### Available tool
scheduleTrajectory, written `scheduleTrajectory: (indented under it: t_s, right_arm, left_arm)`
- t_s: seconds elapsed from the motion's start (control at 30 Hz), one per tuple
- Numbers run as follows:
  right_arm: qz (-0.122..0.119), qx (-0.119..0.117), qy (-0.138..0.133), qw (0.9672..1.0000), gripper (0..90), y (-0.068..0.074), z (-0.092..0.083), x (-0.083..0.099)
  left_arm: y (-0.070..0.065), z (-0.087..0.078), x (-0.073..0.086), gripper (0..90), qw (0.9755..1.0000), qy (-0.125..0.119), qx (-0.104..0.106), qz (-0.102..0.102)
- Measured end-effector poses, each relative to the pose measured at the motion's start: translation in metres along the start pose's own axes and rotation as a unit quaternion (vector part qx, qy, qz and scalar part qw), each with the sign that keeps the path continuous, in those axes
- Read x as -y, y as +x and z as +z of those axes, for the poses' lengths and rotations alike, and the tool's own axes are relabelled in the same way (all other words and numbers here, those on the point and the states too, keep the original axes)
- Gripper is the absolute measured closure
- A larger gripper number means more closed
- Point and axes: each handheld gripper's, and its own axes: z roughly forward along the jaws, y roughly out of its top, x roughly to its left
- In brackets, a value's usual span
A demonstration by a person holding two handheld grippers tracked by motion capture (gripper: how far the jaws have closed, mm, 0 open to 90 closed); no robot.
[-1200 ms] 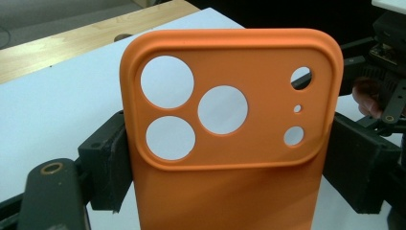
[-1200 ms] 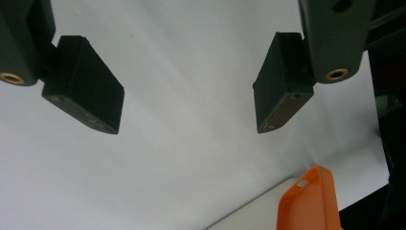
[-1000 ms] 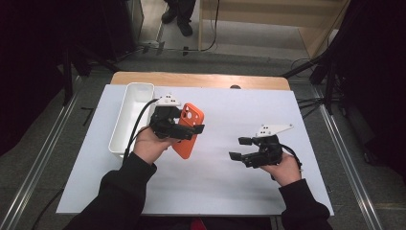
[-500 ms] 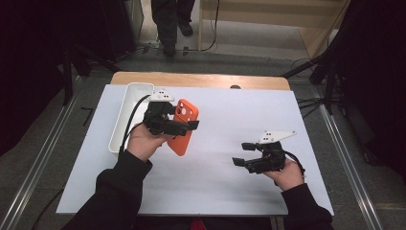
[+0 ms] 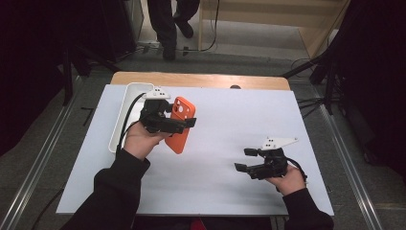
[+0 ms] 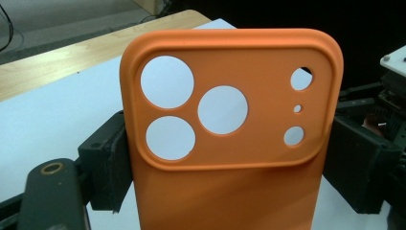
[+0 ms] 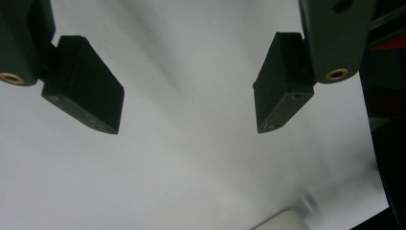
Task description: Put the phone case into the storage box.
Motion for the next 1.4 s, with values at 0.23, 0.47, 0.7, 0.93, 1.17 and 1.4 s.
scheduleTrajectory:
  t_s: [0.23, 0.47, 0.7, 0.93, 1.17, 1.4]
  right_arm:
    - [0.004, 0.003, 0.001, 1.0, 24.9, 0.0, -0.001, 0.01]
    - [0.01, -0.002, 0.0, 1.0, 24.9, 0.001, -0.001, 0.016]
    - [0.011, -0.002, 0.003, 0.9999, 24.9, 0.003, -0.001, 0.02]
    - [0.013, 0.0, 0.003, 0.9999, 24.9, 0.005, -0.004, 0.024]
    - [0.017, 0.001, 0.0, 0.9999, 24.9, 0.005, -0.007, 0.027]
    - [0.019, 0.001, -0.001, 0.9998, 24.9, 0.005, -0.008, 0.028]
  left_arm:
    - [0.003, -0.006, -0.002, 15.9, 0.9999, -0.011, -0.005, -0.006]
    - [0.008, -0.014, -0.004, 15.9, 0.9996, -0.022, -0.01, -0.014]
    - [0.013, -0.021, -0.006, 15.9, 0.9993, -0.027, -0.017, -0.018]
    - [0.017, -0.03, -0.008, 15.9, 0.9988, -0.034, -0.023, -0.026]
    - [0.022, -0.04, -0.01, 15.9, 0.9983, -0.037, -0.033, -0.032]
    - [0.029, -0.051, -0.011, 15.9, 0.9973, -0.043, -0.046, -0.039]
